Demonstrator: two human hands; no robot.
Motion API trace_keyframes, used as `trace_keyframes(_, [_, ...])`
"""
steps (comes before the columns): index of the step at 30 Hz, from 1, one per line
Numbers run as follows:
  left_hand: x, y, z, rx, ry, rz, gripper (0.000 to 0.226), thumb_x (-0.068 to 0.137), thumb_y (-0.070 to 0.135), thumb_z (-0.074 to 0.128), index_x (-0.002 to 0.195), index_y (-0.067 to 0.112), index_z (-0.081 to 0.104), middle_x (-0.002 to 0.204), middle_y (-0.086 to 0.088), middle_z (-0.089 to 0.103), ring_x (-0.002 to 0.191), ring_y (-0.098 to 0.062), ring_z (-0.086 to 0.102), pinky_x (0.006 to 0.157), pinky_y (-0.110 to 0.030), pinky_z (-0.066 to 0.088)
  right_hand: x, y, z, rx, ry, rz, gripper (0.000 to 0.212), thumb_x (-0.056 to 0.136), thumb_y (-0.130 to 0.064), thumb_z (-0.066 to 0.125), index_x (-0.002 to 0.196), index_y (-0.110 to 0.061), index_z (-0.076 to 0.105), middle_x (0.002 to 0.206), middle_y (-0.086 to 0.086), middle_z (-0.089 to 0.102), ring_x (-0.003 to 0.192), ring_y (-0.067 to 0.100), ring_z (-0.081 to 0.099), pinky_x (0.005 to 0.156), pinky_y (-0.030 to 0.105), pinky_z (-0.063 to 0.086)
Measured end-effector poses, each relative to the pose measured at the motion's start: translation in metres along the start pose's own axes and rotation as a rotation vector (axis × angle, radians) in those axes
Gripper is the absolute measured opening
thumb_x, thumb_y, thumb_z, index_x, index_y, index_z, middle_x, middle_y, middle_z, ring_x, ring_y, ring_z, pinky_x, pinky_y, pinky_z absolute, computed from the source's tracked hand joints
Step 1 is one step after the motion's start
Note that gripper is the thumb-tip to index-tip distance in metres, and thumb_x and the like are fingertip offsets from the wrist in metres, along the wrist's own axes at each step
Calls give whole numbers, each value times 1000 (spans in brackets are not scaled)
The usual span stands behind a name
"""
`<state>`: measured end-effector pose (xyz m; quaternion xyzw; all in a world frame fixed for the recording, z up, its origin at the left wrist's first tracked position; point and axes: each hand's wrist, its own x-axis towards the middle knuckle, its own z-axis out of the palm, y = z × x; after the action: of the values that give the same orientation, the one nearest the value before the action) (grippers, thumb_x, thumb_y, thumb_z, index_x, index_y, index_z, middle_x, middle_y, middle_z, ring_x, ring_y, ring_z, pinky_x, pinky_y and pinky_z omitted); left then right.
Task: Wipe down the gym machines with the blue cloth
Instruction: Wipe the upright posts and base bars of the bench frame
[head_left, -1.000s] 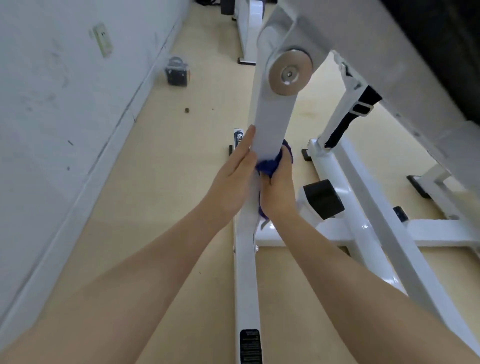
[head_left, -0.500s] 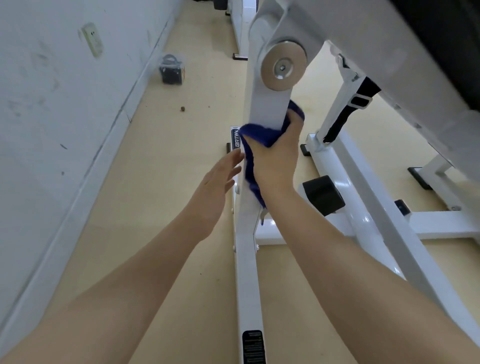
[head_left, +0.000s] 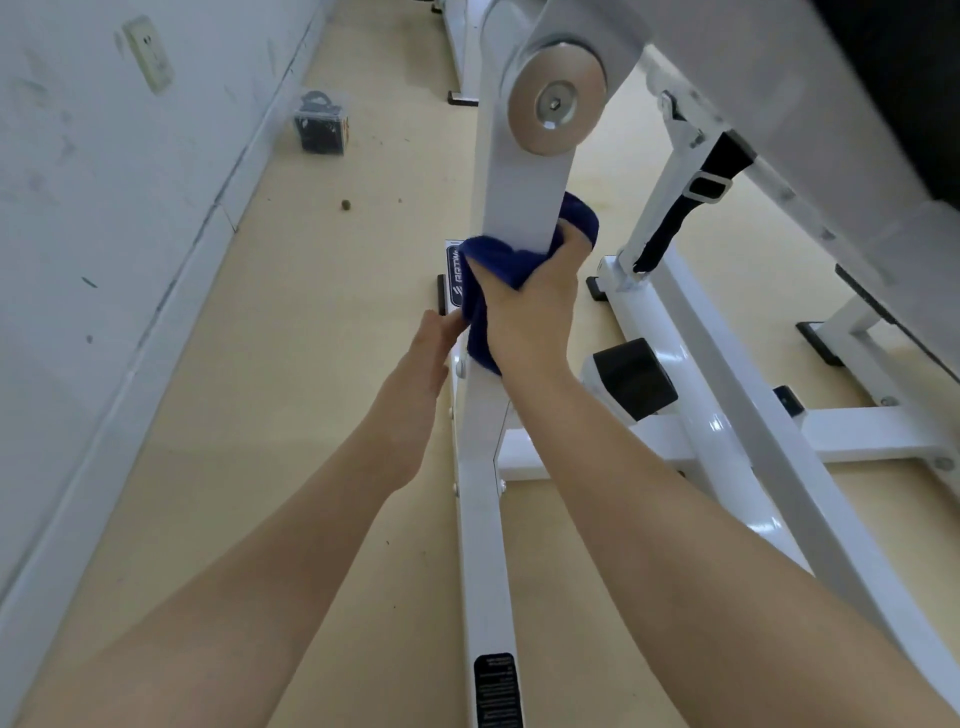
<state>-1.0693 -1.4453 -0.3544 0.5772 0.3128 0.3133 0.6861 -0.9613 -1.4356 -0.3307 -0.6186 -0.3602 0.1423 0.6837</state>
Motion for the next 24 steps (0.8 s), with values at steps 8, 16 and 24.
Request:
trace_keyframes(8, [11, -12, 0, 62, 58, -84, 36, 100, 45, 16, 91, 51, 51, 102, 35, 52, 105, 19, 39, 114, -27, 17, -30, 49, -19, 32, -201, 282, 55, 80, -3, 70, 113, -25, 32, 94, -16, 49, 67, -11, 58, 70, 19, 54])
trace_keyframes(16, [10, -14, -4, 18, -83, -72, 48, 103, 23, 9, 143, 6, 28, 148, -5, 35, 138, -14, 29, 97, -13, 29, -23, 70, -16, -6, -217, 174, 62, 80, -14, 68, 128, -15, 28, 117, -1, 51, 105, 8, 56, 91, 28, 50])
trace_keyframes(24, [22, -44, -19, 226, -18, -42, 64, 84, 64, 8, 140, 44, 33, 147, 22, 31, 136, -7, 29, 116, -35, 14, -30, 80, -28, -94, -167, 75, 42, 87, -1, 58, 117, -19, 35, 96, -25, 46, 83, -18, 52, 75, 6, 45])
